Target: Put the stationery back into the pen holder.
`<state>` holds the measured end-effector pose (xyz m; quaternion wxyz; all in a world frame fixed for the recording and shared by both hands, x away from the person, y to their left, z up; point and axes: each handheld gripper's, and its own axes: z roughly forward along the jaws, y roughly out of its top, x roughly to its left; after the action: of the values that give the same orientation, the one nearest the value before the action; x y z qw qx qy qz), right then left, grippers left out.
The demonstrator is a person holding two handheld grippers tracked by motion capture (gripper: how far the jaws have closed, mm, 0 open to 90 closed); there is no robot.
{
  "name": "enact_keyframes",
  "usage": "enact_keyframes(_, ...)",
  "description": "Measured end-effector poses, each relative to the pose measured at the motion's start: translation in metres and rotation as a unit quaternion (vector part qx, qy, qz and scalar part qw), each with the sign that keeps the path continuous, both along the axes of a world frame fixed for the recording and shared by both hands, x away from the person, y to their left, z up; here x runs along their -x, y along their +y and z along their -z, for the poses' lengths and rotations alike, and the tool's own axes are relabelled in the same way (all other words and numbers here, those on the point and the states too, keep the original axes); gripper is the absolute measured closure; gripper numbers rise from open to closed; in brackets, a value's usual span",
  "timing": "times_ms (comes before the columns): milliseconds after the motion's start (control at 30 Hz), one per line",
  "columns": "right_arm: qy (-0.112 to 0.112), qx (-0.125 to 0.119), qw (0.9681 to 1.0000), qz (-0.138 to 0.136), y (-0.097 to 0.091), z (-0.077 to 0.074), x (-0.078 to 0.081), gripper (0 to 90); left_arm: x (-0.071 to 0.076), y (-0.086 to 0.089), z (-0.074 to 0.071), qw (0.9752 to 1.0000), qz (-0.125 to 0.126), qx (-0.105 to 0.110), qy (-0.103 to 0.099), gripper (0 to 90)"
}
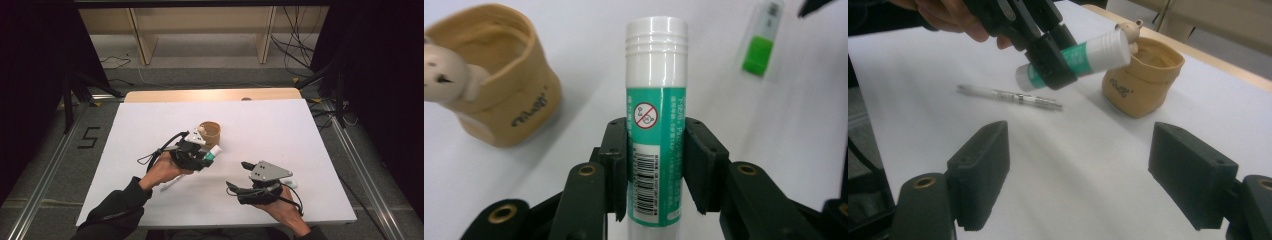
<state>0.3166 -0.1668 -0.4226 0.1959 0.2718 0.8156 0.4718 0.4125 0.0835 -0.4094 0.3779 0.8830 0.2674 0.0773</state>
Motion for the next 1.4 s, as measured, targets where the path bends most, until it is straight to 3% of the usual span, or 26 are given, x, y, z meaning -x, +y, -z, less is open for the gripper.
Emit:
enact_keyframes(267,0.017,-0.014,0.9997,0.007,-0.007,0.000,-0.002,24.9,-0.002,0.000,-0.005,0.9978,-0.048,0.030,-0.036,65.3)
enact_keyframes(533,0.025,-0.021,0.9994,0.014,-0.013,0.001,-0.001,25.1,-0.011,-0.001,-0.007,0.9918,-0.095,0.066,-0.055,65.3)
enact_keyframes(733,0.026,-0.029,0.9991,0.018,-0.017,0.000,-0.001,24.1,-0.020,-0.008,-0.009,0.9883,-0.111,0.085,-0.062,65.3)
enact_keyframes(900,0.027,-0.032,0.9990,0.017,-0.019,0.000,0.000,23.8,-0.031,-0.017,-0.011,0.9832,-0.131,0.105,-0.071,65.3)
enact_keyframes(1400,0.029,-0.031,0.9990,0.012,-0.021,0.003,0.001,24.2,-0.064,-0.034,-0.007,0.9719,-0.191,0.110,-0.081,65.2)
